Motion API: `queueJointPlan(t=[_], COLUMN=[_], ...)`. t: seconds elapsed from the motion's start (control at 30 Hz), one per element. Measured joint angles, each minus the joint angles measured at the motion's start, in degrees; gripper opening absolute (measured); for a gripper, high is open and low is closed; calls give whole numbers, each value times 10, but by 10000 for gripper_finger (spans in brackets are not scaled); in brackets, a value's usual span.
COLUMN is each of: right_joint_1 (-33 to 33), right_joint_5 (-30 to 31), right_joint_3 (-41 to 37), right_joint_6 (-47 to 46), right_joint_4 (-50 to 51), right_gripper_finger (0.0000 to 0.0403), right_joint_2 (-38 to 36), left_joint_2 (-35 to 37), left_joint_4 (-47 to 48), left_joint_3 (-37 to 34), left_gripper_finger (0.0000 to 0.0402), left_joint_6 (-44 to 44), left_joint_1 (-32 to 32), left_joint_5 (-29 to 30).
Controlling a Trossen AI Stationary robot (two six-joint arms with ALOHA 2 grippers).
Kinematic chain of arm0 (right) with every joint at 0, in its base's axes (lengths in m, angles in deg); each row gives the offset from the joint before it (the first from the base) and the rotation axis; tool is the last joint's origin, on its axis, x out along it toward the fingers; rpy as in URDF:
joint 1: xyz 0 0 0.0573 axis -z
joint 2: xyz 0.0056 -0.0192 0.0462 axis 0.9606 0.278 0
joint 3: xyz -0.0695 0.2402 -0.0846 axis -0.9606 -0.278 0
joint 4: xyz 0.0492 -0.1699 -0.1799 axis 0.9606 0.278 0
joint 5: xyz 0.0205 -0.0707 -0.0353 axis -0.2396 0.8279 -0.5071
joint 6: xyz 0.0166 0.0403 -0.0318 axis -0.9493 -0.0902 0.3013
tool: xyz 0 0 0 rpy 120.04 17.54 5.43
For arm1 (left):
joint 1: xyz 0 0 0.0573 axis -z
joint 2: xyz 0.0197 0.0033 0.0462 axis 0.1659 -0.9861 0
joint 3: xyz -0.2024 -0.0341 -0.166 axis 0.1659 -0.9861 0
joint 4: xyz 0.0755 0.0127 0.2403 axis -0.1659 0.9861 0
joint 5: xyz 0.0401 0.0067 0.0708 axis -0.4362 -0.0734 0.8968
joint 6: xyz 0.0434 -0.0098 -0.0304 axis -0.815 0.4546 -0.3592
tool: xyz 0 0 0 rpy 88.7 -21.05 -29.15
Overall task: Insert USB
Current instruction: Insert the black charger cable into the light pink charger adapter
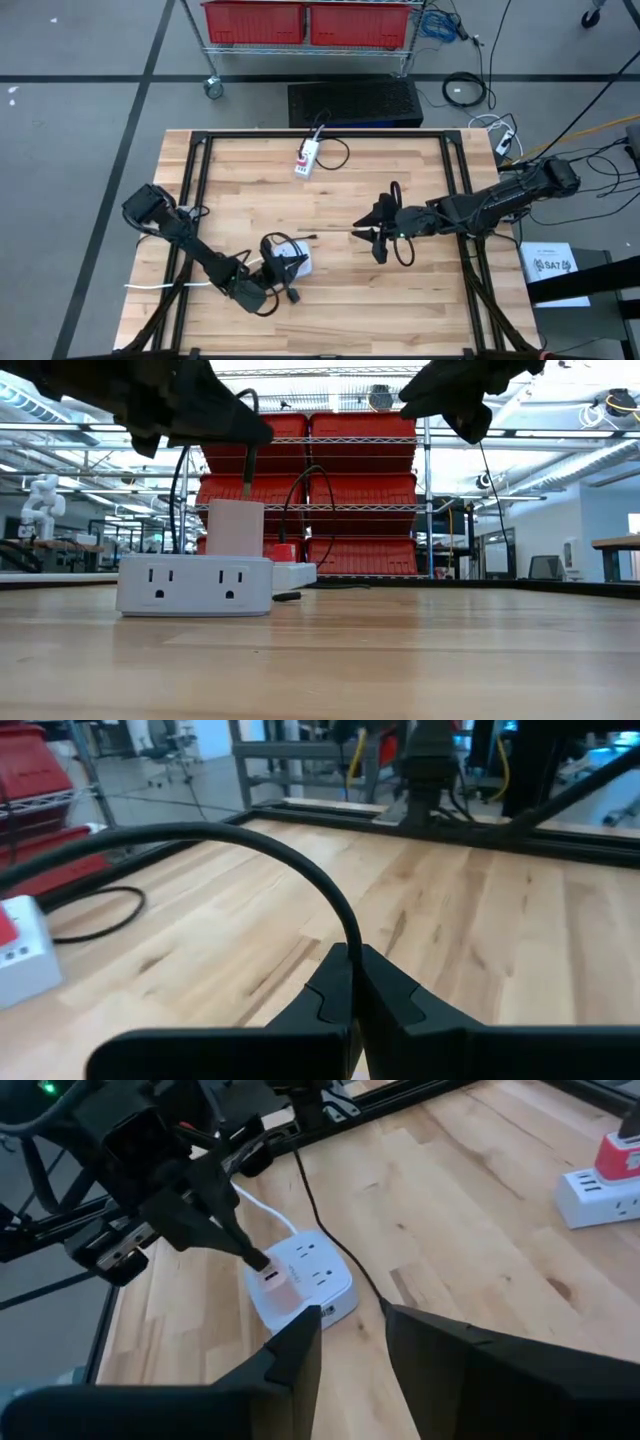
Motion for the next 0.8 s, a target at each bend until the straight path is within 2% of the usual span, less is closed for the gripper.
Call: queueJointPlan(t=[0.2,0.8], right_joint_1=[0,0], right_joint_5=[0,0], right_joint_3=[0,0], right_joint_6=[7,7], right_joint_4=[0,0], right_gripper_finger=[107,107], right_joint_2=[0,0], left_joint_2=[1,1], left_joint_4=[24,54], left_joint_3=[1,0], left_gripper_finger=[7,6], left_joint_6=[15,20], left_joint_1=[0,-1], left_joint_5=[-20,21])
